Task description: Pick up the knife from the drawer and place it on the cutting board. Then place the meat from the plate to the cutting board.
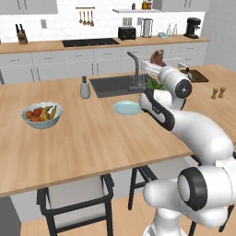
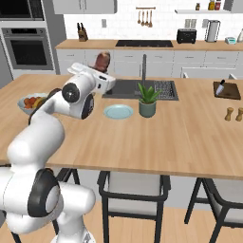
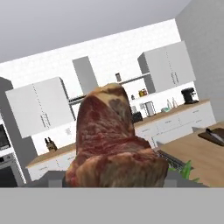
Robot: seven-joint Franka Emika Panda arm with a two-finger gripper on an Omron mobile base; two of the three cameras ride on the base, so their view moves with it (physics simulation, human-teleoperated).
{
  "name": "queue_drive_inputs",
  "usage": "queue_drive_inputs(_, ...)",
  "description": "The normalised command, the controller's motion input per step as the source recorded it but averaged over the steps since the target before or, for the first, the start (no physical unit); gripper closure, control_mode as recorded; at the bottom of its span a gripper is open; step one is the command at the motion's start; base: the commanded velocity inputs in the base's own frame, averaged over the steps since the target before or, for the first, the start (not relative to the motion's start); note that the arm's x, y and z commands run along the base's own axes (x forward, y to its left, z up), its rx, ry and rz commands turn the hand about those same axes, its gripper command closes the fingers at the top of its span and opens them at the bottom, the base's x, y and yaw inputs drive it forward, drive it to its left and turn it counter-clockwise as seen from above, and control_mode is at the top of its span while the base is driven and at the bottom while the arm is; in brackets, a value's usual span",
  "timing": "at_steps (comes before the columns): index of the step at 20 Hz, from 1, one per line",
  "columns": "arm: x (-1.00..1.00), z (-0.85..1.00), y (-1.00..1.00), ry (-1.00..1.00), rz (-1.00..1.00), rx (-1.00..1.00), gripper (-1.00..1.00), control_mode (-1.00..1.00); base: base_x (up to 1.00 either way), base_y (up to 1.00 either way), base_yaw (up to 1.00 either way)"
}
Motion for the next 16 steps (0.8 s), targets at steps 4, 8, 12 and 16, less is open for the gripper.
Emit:
queue_drive_inputs(4,-0.80,0.00,-0.08,0.17,0.00,0.00,1.00,-1.00,0.00,0.00,0.00)
queue_drive_inputs(8,-0.53,0.00,0.00,0.28,0.00,0.00,1.00,-1.00,0.00,0.00,0.00)
queue_drive_inputs(12,-0.49,-0.06,0.00,0.27,0.00,0.00,1.00,-1.00,0.00,0.00,0.00)
queue_drive_inputs(16,-0.65,-0.11,0.01,0.20,0.02,0.00,1.00,-1.00,0.00,0.00,0.00)
